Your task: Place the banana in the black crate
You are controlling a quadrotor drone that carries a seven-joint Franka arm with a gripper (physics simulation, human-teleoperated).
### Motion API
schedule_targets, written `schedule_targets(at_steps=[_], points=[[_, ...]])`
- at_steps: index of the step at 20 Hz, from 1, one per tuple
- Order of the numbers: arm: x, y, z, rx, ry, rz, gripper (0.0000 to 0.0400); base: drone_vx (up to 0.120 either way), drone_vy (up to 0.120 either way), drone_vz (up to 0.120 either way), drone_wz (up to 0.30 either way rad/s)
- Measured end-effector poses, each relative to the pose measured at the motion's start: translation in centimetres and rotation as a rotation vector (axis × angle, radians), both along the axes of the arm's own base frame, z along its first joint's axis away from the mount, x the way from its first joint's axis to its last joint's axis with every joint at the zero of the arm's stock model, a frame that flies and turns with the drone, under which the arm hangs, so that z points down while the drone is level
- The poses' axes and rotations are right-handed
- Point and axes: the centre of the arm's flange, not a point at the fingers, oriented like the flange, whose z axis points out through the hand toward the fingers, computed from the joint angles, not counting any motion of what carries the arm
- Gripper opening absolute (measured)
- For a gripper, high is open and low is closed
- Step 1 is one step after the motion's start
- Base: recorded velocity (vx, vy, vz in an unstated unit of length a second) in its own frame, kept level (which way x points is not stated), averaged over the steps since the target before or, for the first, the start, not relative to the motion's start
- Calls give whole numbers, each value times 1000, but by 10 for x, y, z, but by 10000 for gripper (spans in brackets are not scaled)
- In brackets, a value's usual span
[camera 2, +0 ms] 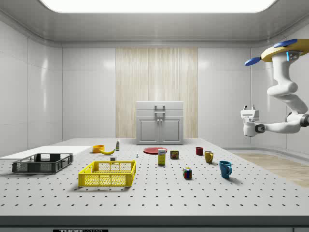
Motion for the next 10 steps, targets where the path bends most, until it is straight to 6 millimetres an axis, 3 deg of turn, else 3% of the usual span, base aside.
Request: schedule_targets(at_steps=[2, 10], points=[[-3, 0, 15, 0, -2, 0, 400, 0, -40, 0, 0], [-2, 0, 66, 0, -8, 0, 400, 0, -120, 0, 0]])
